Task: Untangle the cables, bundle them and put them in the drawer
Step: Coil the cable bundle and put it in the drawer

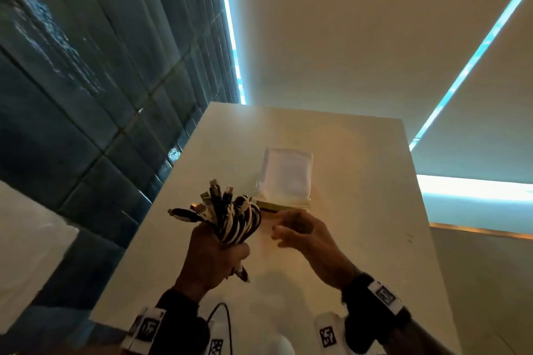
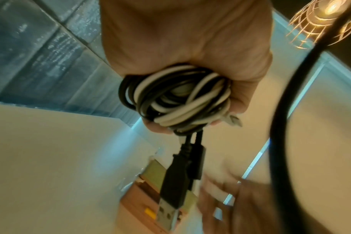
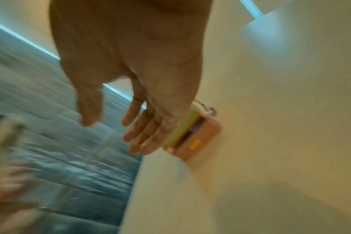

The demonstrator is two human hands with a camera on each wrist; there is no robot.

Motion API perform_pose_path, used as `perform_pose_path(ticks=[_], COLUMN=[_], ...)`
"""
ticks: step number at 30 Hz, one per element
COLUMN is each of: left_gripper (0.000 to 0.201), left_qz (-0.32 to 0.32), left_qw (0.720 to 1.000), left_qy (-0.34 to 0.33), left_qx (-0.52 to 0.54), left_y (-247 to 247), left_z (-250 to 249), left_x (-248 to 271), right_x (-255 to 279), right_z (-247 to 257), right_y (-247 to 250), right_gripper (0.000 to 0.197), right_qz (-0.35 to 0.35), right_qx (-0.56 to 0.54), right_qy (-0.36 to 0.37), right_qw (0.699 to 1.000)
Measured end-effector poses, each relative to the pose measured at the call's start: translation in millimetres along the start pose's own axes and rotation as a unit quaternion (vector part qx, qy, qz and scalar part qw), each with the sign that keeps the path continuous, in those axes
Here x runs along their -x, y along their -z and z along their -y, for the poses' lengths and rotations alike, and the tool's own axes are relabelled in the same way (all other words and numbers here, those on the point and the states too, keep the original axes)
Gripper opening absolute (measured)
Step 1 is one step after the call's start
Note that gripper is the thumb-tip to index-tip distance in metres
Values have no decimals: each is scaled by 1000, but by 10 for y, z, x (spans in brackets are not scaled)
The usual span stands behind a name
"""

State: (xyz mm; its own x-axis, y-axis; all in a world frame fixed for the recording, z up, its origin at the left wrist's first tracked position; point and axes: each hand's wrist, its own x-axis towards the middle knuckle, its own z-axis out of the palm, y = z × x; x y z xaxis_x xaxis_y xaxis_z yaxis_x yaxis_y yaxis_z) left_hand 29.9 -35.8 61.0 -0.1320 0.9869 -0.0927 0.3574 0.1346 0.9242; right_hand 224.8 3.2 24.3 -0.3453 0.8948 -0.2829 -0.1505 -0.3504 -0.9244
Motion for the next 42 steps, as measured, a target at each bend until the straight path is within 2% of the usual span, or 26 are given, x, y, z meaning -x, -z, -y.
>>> perform_pose_path(ticks=[3,5,9,14,16,19,23,27,33,37,40,42], left_gripper=[18,20,22,14,17,12,17,13,22,18,16,14], left_qz=[8,13,32,49,65,61,60,69,83,94,106,118], left_qw=[1000,1000,999,998,997,997,996,995,993,991,988,984], left_qy=[15,13,10,34,35,32,23,14,-13,-29,-30,-35], left_qx=[4,-14,-18,-16,-22,-38,-64,-71,-85,-92,-113,-132], left_y=[240,339,416,401,384,359,349,338,282,239,225,221], left_z=[107,153,299,355,386,399,404,333,319,316,318,309], left_x=[-127,-216,-369,-408,-437,-482,-542,-568,-627,-669,-719,-739], right_x=[-326,-537,-851,-1061,-1131,-1125,-972,-728,-423,-295,-212,-141], right_z=[-584,-832,-1024,-1083,-1086,-1108,-1186,-1273,-1372,-1399,-1413,-1381], right_y=[131,129,80,27,36,15,-48,-89,-85,-80,-71,-38], right_gripper=[20,17,17,21,23,18,18,20,19,17,16,21], right_qz=[-105,-160,-208,-251,-268,-284,-283,-271,-236,-216,-191,-136], right_qx=[-10,-81,-149,-165,-167,-159,-161,-165,-152,-163,-157,-138], right_qy=[-164,-216,-231,-220,-210,-206,-206,-208,-228,-239,-249,-281], right_qw=[981,960,939,928,925,923,923,925,932,933,937,940])
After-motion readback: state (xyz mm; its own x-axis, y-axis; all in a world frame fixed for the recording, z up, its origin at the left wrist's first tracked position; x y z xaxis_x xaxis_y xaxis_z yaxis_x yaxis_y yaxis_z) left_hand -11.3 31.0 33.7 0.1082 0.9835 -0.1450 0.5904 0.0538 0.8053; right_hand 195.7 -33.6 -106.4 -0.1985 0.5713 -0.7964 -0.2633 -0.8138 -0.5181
